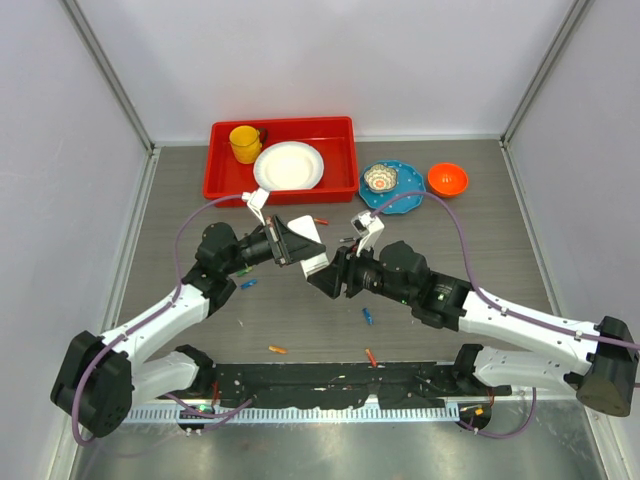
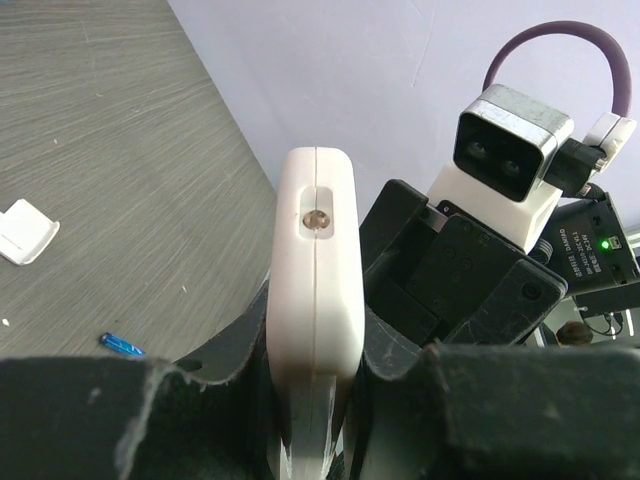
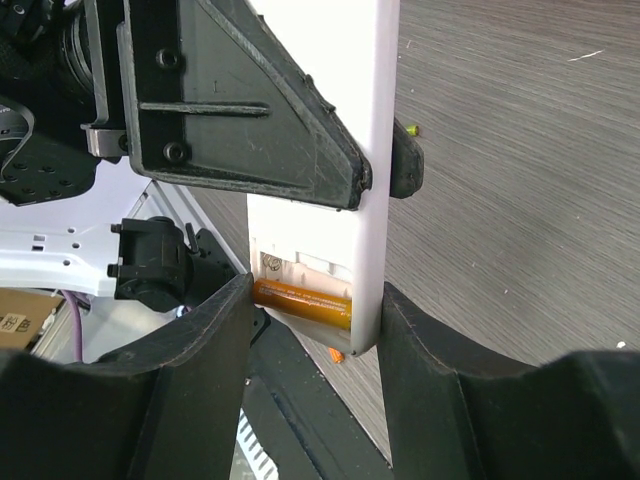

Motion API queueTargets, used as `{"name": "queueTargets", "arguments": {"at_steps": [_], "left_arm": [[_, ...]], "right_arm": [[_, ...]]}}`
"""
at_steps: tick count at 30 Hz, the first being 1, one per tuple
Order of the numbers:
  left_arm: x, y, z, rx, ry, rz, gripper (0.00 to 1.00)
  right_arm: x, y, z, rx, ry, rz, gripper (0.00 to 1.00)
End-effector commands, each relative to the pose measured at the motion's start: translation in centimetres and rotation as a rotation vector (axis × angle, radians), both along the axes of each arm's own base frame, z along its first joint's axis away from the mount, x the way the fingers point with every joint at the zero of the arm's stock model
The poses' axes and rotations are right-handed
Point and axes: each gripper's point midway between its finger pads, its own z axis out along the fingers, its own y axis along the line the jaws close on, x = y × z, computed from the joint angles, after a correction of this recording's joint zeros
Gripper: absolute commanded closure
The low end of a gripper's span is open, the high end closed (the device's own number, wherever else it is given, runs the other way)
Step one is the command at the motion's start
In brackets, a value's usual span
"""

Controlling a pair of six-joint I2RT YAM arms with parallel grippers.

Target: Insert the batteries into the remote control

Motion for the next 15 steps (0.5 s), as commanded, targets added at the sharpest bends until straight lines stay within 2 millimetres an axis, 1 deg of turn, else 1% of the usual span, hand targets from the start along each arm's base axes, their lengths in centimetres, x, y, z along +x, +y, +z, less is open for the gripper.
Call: {"name": "queueTargets", "arguments": {"at_steps": [1, 5, 6, 15], "left_arm": [[-2.0, 0.0, 6.8, -0.136, -0.153, -0.076, 1.0], [-2.0, 0.1, 7.5, -0.162, -0.158, -0.074, 1.0], [-2.2, 0.2, 8.0, -0.181, -0.161, -0.08, 1.0], [-3.2, 0.3, 9.6, -0.269, -0.178, -0.131, 1.0]], "right_arm": [[0.2, -1.6, -4.6, -0.18, 0.051, -0.014, 0.99], [0.2, -1.8, -4.8, -0.194, 0.027, -0.005, 0.99], [0.2, -2.0, -5.0, -0.205, 0.018, -0.006, 0.99], [0.2, -2.1, -5.9, -0.26, -0.014, 0.031, 0.99]]}}
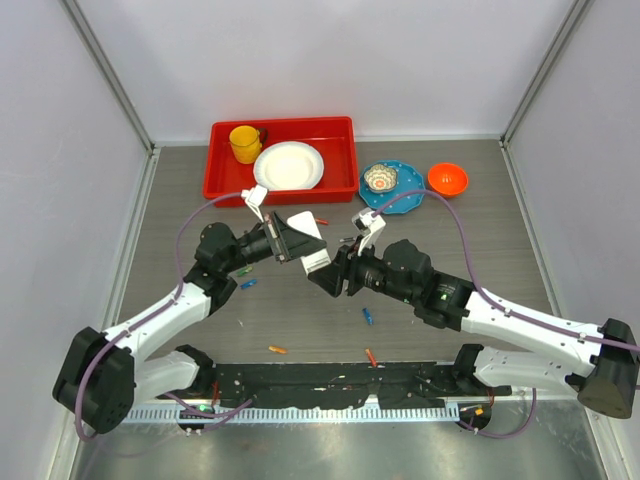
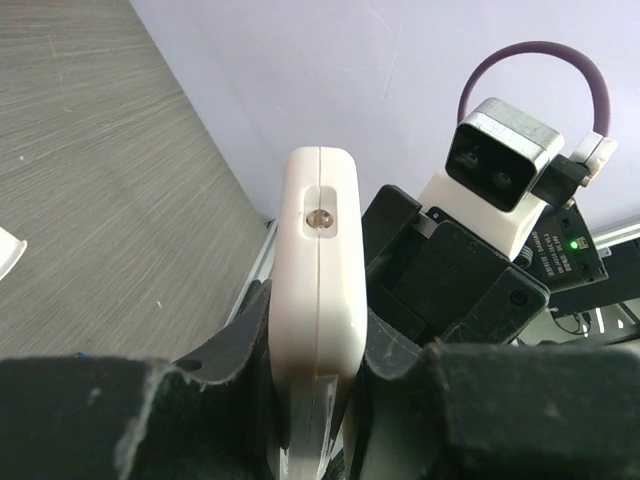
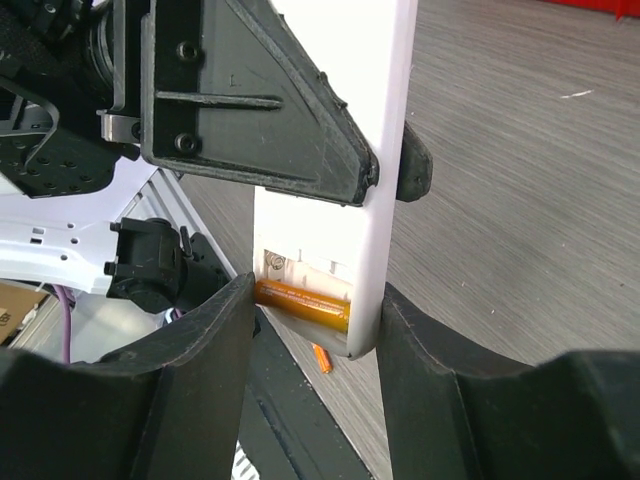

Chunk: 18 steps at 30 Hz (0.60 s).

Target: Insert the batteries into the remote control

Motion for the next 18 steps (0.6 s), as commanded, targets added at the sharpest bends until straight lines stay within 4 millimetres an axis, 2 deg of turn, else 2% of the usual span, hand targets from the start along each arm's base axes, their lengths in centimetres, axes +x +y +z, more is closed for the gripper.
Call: {"name": "queueTargets", "arguments": {"at_steps": [1, 7, 10, 13, 14, 18], "left_arm": [[-3.4, 0.5, 8.5, -0.225, -0.18, -0.123, 1.0], [-3.9, 0.7, 9.3, -0.255, -0.199, -0.14, 1.0], [-3.6, 0.5, 8.7, -0.237, -0.182, -0.135, 1.0], [-3.0, 0.2, 7.2, -0.186, -0.155, -0.116, 1.0], [-2.7, 0.0, 6.5, -0.164, -0.134, -0.111, 1.0], [-1.8, -0.2, 4.2, -0.087, -0.109, -0.084, 1.0]], "right_arm": [[-0.1, -2.0, -6.5, -0.25, 0.043, 0.009, 0.99], [0.1, -2.3, -7.3, -0.279, 0.042, 0.004, 0.99], [0.1, -2.4, -6.9, -0.256, 0.042, -0.012, 0.99], [0.3, -2.3, -5.8, -0.209, 0.049, -0.027, 0.96], [0.3, -2.2, -5.4, -0.196, 0.049, -0.028, 0.91], [0.2, -1.7, -4.3, -0.152, 0.069, -0.027, 0.85]]}}
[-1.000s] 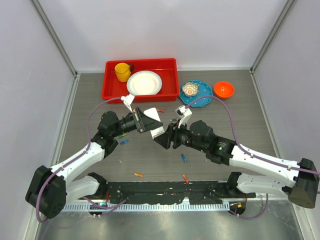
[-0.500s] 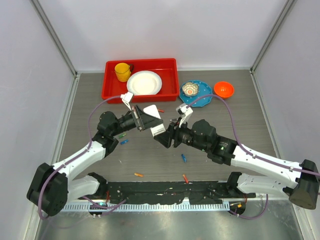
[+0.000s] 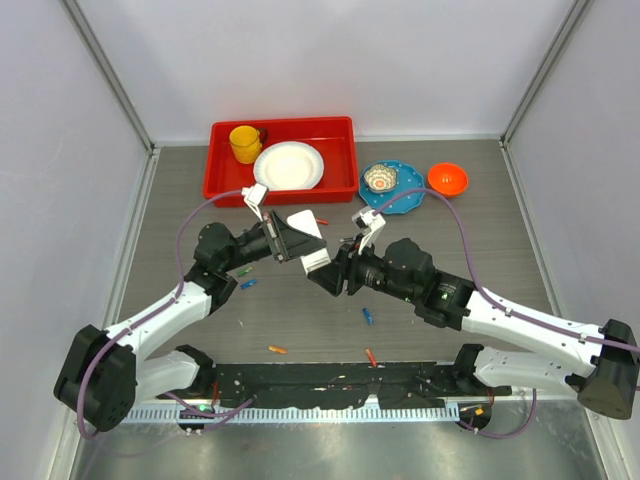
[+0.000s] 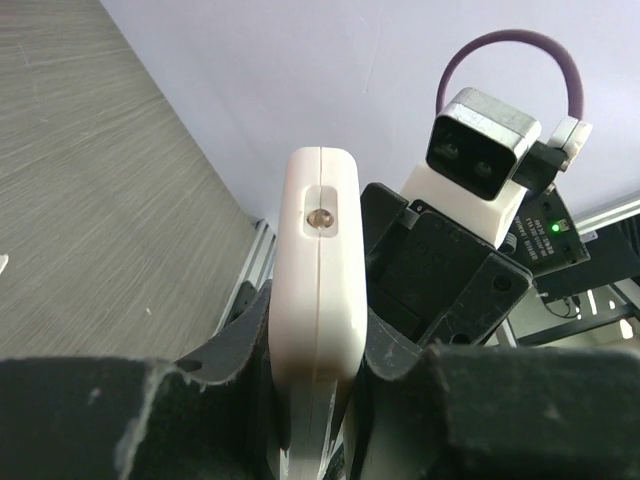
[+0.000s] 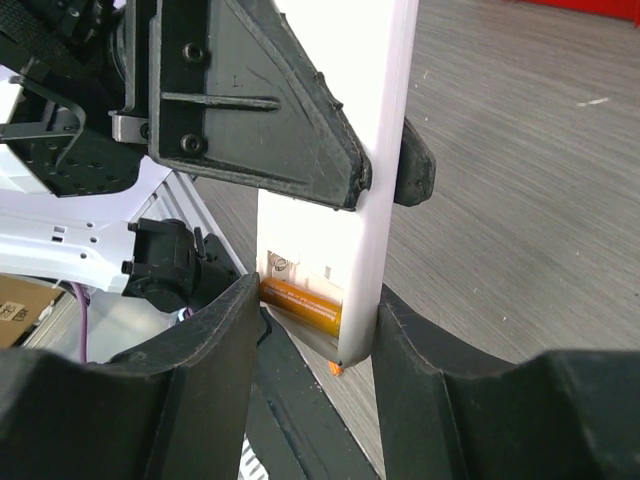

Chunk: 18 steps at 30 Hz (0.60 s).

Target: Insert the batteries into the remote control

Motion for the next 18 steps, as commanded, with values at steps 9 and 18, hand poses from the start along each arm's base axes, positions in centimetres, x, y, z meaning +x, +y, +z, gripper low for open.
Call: {"name": "queueTargets", "arguments": {"at_steps": [9, 18], "left_arm": [[-0.8, -0.3, 0.9, 0.033, -0.043, -0.017, 1.0], [-0.3, -0.2, -0.7, 0.095, -0.026, 0.007, 1.0]], "right_arm": [[0.4, -1.6, -4.1, -0.136, 0.097, -0.056, 0.69], [0.0, -0.9, -2.8, -0.095, 0.11, -0.025, 0.54]]}}
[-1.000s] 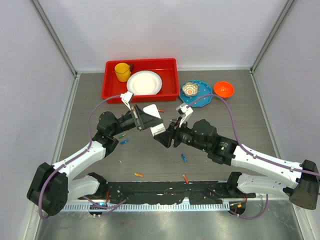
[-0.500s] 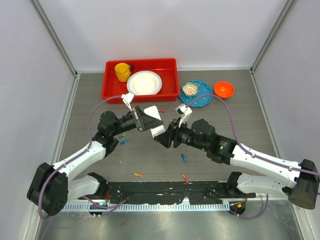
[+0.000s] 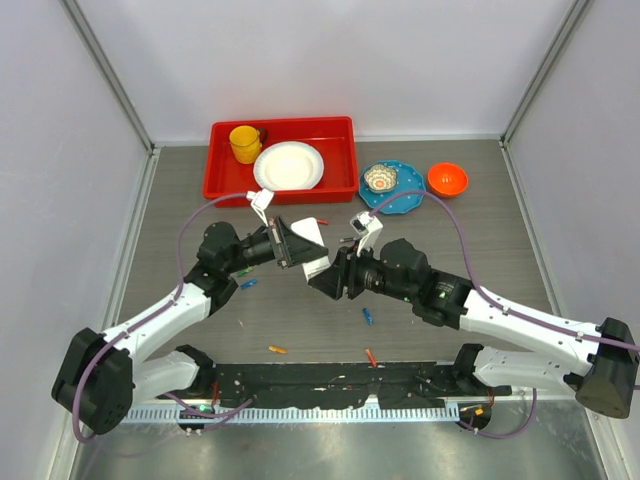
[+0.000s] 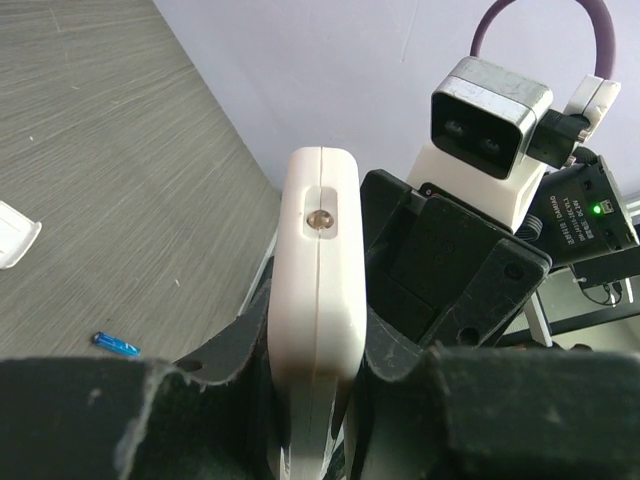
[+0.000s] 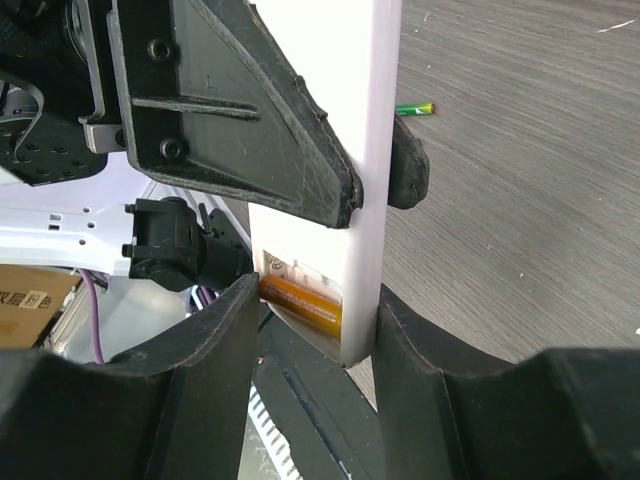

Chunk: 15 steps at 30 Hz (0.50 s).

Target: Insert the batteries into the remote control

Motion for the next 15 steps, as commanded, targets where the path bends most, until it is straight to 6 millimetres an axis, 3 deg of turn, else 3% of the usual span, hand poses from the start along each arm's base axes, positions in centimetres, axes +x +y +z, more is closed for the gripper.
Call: {"name": "queueTargets", "arguments": {"at_steps": [1, 7, 15], "left_arm": [[0.1, 0.1, 1.7, -0.005, -0.026, 0.012, 1.0], [0.4, 0.0, 0.9, 0.024, -0.015, 0.024, 1.0], [0.5, 0.0, 0.2, 0.04, -0.004, 0.03, 1.0]], "right_arm": [[0.8, -0.7, -1.2, -0.078, -0.009, -0.024, 0.53], [0.8, -0.5, -0.7, -0.059, -0.001, -0.025, 0.44], [0.7, -0.3, -0.1, -0.041, -0.001, -0.019, 0.39]]}}
